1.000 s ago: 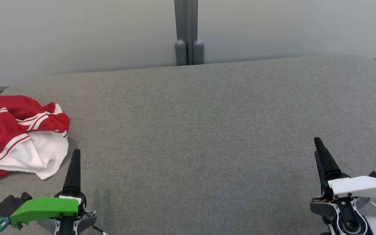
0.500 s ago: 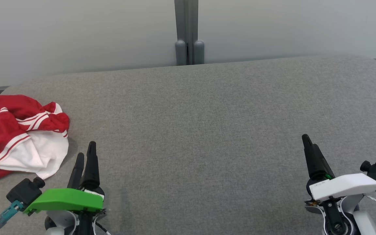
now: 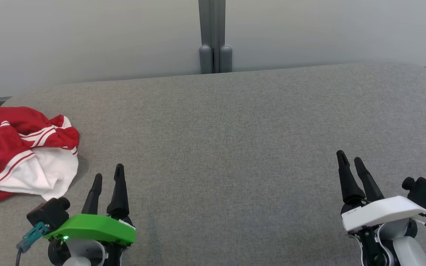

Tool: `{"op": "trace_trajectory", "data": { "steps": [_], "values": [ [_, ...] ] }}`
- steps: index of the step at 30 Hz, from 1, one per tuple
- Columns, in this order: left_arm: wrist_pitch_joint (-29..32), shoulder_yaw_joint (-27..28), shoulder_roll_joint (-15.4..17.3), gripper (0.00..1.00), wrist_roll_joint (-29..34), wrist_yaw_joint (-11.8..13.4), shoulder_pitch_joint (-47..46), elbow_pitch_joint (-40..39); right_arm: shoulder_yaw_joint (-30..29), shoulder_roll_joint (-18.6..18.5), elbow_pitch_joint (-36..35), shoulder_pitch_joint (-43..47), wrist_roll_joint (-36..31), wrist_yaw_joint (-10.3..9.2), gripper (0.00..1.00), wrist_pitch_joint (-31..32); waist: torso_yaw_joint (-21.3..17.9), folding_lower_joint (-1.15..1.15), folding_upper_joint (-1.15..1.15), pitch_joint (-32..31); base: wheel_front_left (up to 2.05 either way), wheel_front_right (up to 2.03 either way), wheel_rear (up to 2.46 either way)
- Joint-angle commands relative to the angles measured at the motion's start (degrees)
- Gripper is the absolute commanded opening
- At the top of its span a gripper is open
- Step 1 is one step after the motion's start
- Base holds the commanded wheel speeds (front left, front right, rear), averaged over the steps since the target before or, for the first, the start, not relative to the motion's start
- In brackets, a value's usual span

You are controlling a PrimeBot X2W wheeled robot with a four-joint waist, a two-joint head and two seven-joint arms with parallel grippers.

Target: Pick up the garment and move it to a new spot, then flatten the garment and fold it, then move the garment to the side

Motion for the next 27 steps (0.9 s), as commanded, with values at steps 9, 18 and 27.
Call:
{"op": "trace_trajectory", "data": {
  "steps": [9,18,27],
  "values": [
    [-2.0,-2.8,1.3,1.0,7.1,1.8,-1.0,-2.3,1.1,0.0,-2.1,0.2,-8.1,0.35,1.0,-2.1,0.1,0.0,0.0,0.0,0.0,0.0,0.0],
    [-3.4,-5.2,1.9,1.0,12.7,1.5,-0.8,-2.9,2.4,-0.1,-3.0,0.8,-13.6,0.33,1.0,-3.5,0.3,0.0,0.0,-0.4,0.0,0.0,0.0],
    [-4.7,-6.5,1.8,1.0,18.4,3.1,-0.5,-2.2,3.0,-0.5,-3.4,1.2,-19.5,0.36,1.0,-4.9,0.5,0.0,0.0,-0.6,0.0,0.0,0.0]
  ]
}}
